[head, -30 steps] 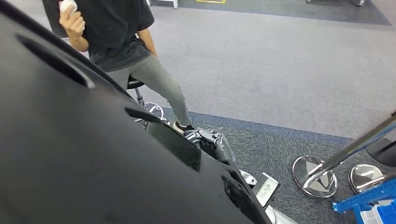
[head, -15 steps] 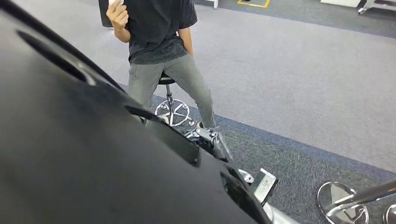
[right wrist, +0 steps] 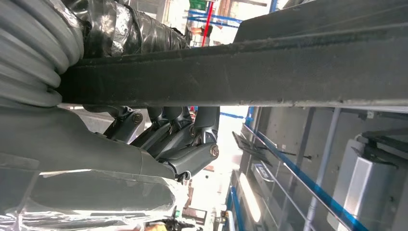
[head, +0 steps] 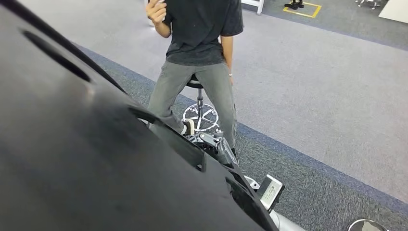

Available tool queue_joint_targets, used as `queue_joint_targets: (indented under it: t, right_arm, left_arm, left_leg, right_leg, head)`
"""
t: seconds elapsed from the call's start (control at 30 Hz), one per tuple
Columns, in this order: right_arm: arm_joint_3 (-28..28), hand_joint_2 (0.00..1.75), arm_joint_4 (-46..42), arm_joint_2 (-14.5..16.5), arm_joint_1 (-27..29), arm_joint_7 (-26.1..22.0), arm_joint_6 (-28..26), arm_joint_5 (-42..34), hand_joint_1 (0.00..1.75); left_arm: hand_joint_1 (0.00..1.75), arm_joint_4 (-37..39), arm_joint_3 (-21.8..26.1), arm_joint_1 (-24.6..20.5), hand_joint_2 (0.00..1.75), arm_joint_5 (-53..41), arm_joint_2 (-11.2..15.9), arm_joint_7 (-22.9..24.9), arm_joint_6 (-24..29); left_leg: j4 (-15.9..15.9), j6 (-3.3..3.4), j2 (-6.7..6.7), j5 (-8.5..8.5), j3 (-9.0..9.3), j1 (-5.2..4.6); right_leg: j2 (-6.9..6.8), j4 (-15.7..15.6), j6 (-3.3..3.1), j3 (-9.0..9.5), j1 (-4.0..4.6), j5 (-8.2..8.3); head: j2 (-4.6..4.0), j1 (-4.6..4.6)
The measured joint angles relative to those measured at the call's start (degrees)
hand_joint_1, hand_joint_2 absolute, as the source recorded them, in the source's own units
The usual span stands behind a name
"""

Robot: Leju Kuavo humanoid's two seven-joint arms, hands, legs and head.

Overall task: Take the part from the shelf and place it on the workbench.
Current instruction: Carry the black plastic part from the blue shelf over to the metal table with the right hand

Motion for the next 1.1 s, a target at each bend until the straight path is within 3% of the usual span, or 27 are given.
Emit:
queue_joint_targets:
  t: [0.07, 0.13, 0.2, 0.23, 0.27, 0.3, 0.37, 0.43, 0.5, 0.57, 0.63, 0.7, 0.77, 0.8, 0.83, 0.9, 0.97, 1.0, 1.07, 1.1]
  right_arm:
    - [0.0, 1.75, -0.1, 0.0, 0.1, 0.0, -0.4, 0.3, 1.75]
    - [-0.1, 1.75, -0.3, 0.0, 0.4, 0.2, -0.9, 0.9, 1.75]
    - [-0.4, 1.75, -0.8, -0.1, 1.0, 0.4, -1.4, 1.5, 1.75]
    - [-0.6, 1.75, -1.0, -0.2, 1.4, 0.5, -1.6, 1.8, 1.75]
    - [-0.7, 1.75, -1.2, -0.2, 1.7, 0.6, -1.7, 2.0, 1.75]
    - [-0.7, 1.75, -1.4, -0.3, 1.9, 0.7, -1.7, 2.2, 1.75]
    - [-0.8, 1.75, -1.7, -0.4, 2.1, 0.9, -1.7, 2.4, 1.75]
    - [-0.9, 1.75, -2.0, -0.5, 2.2, 1.1, -1.7, 2.5, 1.75]
    - [-1.0, 1.75, -2.2, -0.6, 2.4, 1.2, -1.7, 2.5, 1.75]
    - [-1.0, 1.75, -2.4, -0.6, 2.5, 1.4, -1.7, 2.7, 1.75]
    - [-1.0, 1.75, -2.6, -0.6, 2.5, 1.5, -1.7, 2.9, 1.75]
    - [-1.0, 1.75, -2.6, -0.6, 2.5, 1.6, -1.7, 3.0, 1.75]
    - [-1.0, 1.75, -2.7, -0.6, 2.6, 1.7, -1.7, 3.0, 1.75]
    - [-1.0, 1.75, -2.7, -0.6, 2.6, 1.7, -1.7, 3.0, 1.75]
    - [-1.0, 1.75, -2.7, -0.6, 2.6, 1.7, -1.7, 3.0, 1.75]
    - [-1.0, 1.75, -2.7, -0.6, 2.6, 1.8, -1.7, 3.0, 1.75]
    - [-1.0, 1.75, -2.8, -0.6, 2.5, 1.9, -1.6, 3.0, 1.75]
    - [-1.0, 1.75, -2.8, -0.6, 2.5, 2.0, -1.5, 3.0, 1.75]
    - [-1.0, 1.75, -2.8, -0.6, 2.4, 2.1, -1.5, 3.0, 1.75]
    - [-1.0, 1.75, -2.8, -0.6, 2.3, 2.2, -1.4, 3.0, 1.75]
  left_arm:
    - [0.0, 0.0, 0.0, 0.1, 1.75, -0.3, 0.0, 0.2, -0.4]
    - [0.0, 0.0, -0.2, 0.2, 1.75, -0.8, 0.1, 0.3, -1.3]
    - [0.0, 0.0, -0.5, 0.1, 1.75, -1.2, 0.3, 0.7, -2.6]
    - [0.0, 0.0, -0.7, 0.1, 1.75, -1.4, 0.5, 0.9, -3.2]
    - [0.0, 0.0, -0.8, 0.1, 1.75, -1.5, 0.6, 1.1, -3.7]
    - [0.0, 0.0, -0.9, 0.1, 1.75, -1.6, 0.7, 1.2, -4.0]
    - [0.0, 0.0, -1.1, 0.2, 1.75, -1.7, 0.9, 1.4, -4.4]
    - [0.0, 0.0, -1.2, 0.2, 1.75, -1.7, 1.0, 1.5, -4.5]
    - [0.0, 0.0, -1.4, 0.2, 1.75, -1.9, 1.1, 1.6, -4.6]
    - [0.0, 0.0, -1.6, 0.4, 1.75, -2.1, 1.4, 1.7, -4.5]
    - [0.0, 0.0, -1.9, 0.6, 1.75, -2.4, 1.6, 1.8, -4.4]
    - [0.0, 0.0, -2.2, 0.4, 1.75, -2.7, 1.6, 1.8, -4.3]
    - [0.0, 0.0, -2.4, 0.2, 1.75, -2.7, 1.6, 1.9, -4.1]
    - [0.0, 0.0, -2.5, 0.1, 1.75, -2.7, 1.6, 2.1, -4.1]
    - [0.0, 0.0, -2.5, 0.1, 1.75, -2.6, 1.6, 2.2, -4.0]
    - [0.0, 0.0, -2.6, 0.0, 1.75, -2.6, 1.7, 2.5, -4.0]
    - [0.0, 0.0, -2.6, -0.3, 1.75, -2.5, 1.7, 2.8, -3.9]
    - [0.0, 0.0, -2.6, -0.5, 1.75, -2.4, 1.7, 2.9, -3.9]
    - [0.0, 0.0, -2.6, -0.6, 1.75, -2.2, 1.8, 3.2, -3.9]
    - [0.0, 0.0, -2.6, -0.6, 1.75, -2.1, 1.8, 3.3, -3.9]
  left_leg:
    - [-0.6, 0.62, -1.21, 0.03, 0.42, 0.08]
    - [-1.5, 1.29, -2.39, 0.15, 1.42, 0.37]
    - [-1.7, 1.83, -3.64, 0.14, 1.86, 0.47]
    - [-1.7, 2.03, -4.35, 0.08, 1.86, 0.43]
    - [-1.6, 2.09, -5.17, 0.01, 1.87, 0.4]
    - [-1.5, 2.08, -6.01, -0.08, 1.9, 0.4]
    - [-1.0, 1.85, -7.79, -0.36, 1.98, 0.48]
    - [-0.4, 1.41, -9.33, -0.65, 1.72, 0.56]
    - [-0.2, 0.75, -10.7, -0.64, 1.12, 0.67]
    - [-0.1, -0.03, -11.61, -0.46, 0.63, 0.8]
    - [2.4, -0.68, -9.01, -1.74, -0.61, 0.6]
    - [8.6, -1.23, -5.15, -5.04, -3.71, 0.59]
    - [14.1, -1.62, -3.87, -7.29, -6.81, 0.96]
    - [14.6, -1.73, -3.66, -6.97, -7.17, 1.09]
    - [13.1, -1.76, -3.43, -5.68, -6.39, 1.16]
    - [5.6, -1.49, -1.69, -2.12, -2.42, 1.07]
    - [0.1, -0.86, 0.06, -0.45, 0.56, 0.7]
    - [-0.6, -0.53, 0.27, -0.53, 0.9, 0.47]
    - [-0.8, 0.1, -1.03, -0.45, 1.06, 0.46]
    - [-1.2, 0.42, -1.66, -0.39, 1.36, 0.57]
  right_leg:
    - [-0.39, -0.1, 0.7, 0.6, -0.12, -0.43]
    - [1.79, 2.4, 1.2, -0.09, -0.27, -2.06]
    - [4.66, 9.2, 1.29, -3.74, -0.34, -4.96]
    - [5.27, 12.9, 1.29, -5.99, -0.33, -6.08]
    - [5.51, 15.2, 1.32, -7.67, -0.35, -6.3]
    - [5.61, 15.5, 1.33, -8.4, -0.39, -5.42]
    - [6.42, 10.4, 1.27, -6.97, -0.58, -1.05]
    - [8.81, 3.8, 1.17, -4.61, -0.88, 2.22]
    - [10.22, 1.4, 0.91, -3.81, -0.9, 2.43]
    - [9.27, 0.8, 0.25, -3.3, -0.92, 2.41]
    - [7.77, 0.1, -0.54, -2.57, -1.06, 2.57]
    - [6.1, -0.2, -1.04, -2.13, -0.89, 2.47]
    - [4.35, -0.2, -1.22, -2.02, -0.66, 2.22]
    - [3.5, -0.2, -1.19, -1.93, -0.61, 2.08]
    - [2.71, -0.2, -1.12, -1.78, -0.6, 1.92]
    - [1.25, -0.2, -0.82, -1.23, -0.55, 1.5]
    - [0.12, -0.2, -0.27, -0.74, -0.3, 1.05]
    - [-0.36, -0.2, 0.05, -0.57, -0.18, 0.91]
    - [-1.09, -0.5, 0.75, -0.14, -0.16, 0.63]
    - [-0.53, -0.2, 1.1, 0.0, -0.27, 0.27]
  head:
    - [0.05, -0.01]
    - [0.04, -0.2]
    - [0.05, -0.51]
    - [0.09, -0.62]
    - [0.12, -0.76]
    - [0.14, -0.87]
    - [0.15, -0.98]
    - [0.15, -1.01]
    - [0.15, -1.13]
    - [0.14, -1.23]
    - [0.09, -1.36]
    - [0.04, -1.49]
    - [0.02, -1.47]
    - [0.02, -1.46]
    - [0.02, -1.46]
    - [0.02, -1.46]
    - [-0.01, -1.38]
    - [-0.03, -1.3]
    - [-0.04, -1.14]
    - [-0.07, -1.06]
